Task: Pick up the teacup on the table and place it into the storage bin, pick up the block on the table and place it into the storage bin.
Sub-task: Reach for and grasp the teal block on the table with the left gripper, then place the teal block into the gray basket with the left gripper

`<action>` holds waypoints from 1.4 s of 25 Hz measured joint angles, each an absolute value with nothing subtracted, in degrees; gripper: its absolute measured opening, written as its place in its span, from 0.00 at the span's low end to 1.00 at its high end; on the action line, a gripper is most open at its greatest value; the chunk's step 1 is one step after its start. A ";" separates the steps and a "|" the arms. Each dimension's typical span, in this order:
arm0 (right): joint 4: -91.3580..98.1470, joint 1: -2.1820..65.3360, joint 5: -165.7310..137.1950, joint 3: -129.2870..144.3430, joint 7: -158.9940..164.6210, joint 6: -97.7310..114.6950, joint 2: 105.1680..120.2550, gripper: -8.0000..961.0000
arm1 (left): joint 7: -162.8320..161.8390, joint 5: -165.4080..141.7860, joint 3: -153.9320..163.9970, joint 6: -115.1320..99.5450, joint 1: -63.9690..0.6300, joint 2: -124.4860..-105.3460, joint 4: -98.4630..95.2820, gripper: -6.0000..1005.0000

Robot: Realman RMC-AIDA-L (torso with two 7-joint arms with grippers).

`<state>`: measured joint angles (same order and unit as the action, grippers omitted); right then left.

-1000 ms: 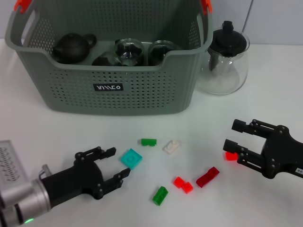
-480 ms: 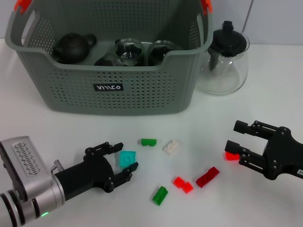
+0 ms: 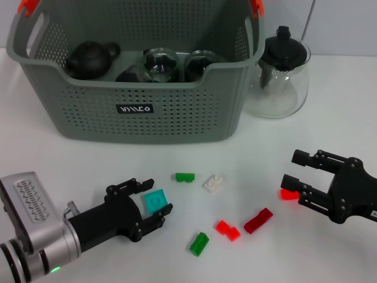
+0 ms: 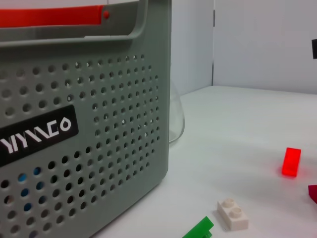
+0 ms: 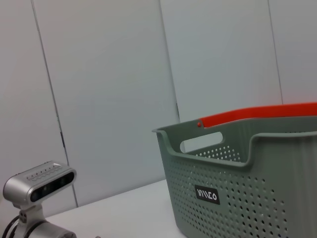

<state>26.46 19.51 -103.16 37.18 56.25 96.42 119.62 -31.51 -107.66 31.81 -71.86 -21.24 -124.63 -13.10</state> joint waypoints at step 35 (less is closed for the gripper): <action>26.45 19.13 -103.08 37.08 56.34 96.41 119.62 0.62 | -32.08 -106.70 30.20 -79.93 -18.46 -124.18 -15.17 0.43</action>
